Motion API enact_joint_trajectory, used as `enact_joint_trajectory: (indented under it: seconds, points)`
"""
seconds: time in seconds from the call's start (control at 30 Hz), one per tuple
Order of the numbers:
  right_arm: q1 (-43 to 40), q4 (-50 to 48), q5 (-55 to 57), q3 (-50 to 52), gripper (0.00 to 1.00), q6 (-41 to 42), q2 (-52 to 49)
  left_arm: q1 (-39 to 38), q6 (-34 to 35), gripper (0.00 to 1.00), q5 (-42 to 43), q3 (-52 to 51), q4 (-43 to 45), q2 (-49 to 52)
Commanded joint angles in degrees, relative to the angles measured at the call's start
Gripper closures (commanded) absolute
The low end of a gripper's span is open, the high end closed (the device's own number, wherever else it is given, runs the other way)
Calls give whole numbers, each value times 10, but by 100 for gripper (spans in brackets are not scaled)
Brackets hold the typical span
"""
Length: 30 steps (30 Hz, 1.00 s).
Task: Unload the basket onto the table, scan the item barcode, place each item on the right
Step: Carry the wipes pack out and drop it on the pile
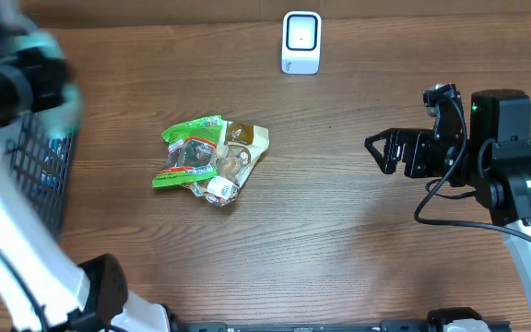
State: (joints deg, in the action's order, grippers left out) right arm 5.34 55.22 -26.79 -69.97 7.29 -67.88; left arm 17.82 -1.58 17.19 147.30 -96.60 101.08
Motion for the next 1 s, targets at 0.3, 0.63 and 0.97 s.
enact_joint_trajectory:
  seconds: [0.3, 0.63, 0.97]
  points:
    - [1, -7, -3, -13, 0, 0, 2, -251, -23, 96, -23, -364, 116, 202]
    - [1, -5, -3, -13, 0, 0, 2, -253, -23, 19, -65, -323, 47, 270]
    - [1, 5, -3, -13, 0, 0, 2, -161, -6, 2, -55, 46, -2, 117]
